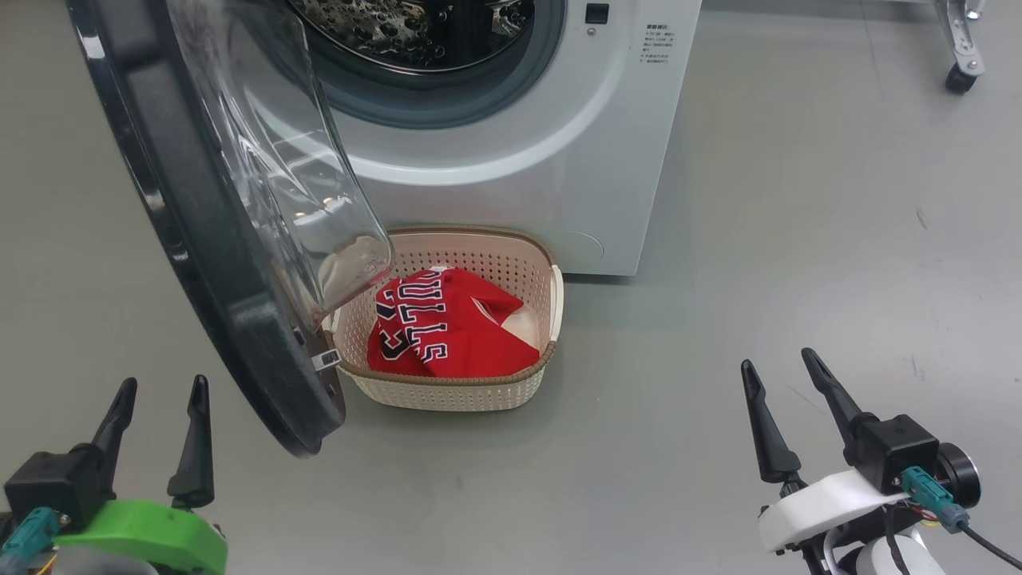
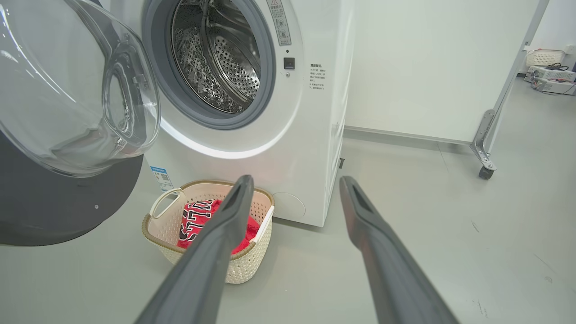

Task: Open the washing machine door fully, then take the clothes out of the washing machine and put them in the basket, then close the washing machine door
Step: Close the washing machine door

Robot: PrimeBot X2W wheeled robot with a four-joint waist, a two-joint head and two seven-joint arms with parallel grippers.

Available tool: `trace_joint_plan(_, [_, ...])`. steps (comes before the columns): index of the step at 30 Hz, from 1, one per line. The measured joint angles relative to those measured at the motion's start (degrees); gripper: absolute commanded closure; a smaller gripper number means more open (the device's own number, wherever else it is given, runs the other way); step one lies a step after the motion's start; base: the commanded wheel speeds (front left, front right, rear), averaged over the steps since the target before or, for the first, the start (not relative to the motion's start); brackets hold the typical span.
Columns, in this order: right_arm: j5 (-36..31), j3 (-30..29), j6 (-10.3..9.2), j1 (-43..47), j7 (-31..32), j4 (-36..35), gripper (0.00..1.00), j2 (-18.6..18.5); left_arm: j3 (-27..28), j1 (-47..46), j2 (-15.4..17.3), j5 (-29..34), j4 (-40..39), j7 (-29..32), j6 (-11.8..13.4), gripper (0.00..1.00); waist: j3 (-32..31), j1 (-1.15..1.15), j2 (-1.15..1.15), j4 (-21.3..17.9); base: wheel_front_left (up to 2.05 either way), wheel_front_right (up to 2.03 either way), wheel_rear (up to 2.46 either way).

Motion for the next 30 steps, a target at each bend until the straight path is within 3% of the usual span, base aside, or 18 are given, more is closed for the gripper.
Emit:
trace_joint_plan(10, [0.0,-0.07,-0.65,0.82,0.0,0.27,0.0,0.03,-1.26,1.08,-1.41,2.67,1.54,-1.23,2.75,0.0,-0.79,0.0,0.0,-0.25,0.0,0.0,0.0])
trace_joint_plan(30, [0.0,0.09,-0.93,1.25,0.0,0.34,0.0,0.14,-0.93,1.16,-2.98,3.91,2.48,-2.48,4.27,0.0,-1.52,0.0,0.0,-0.04,0.0,0.0,0.0])
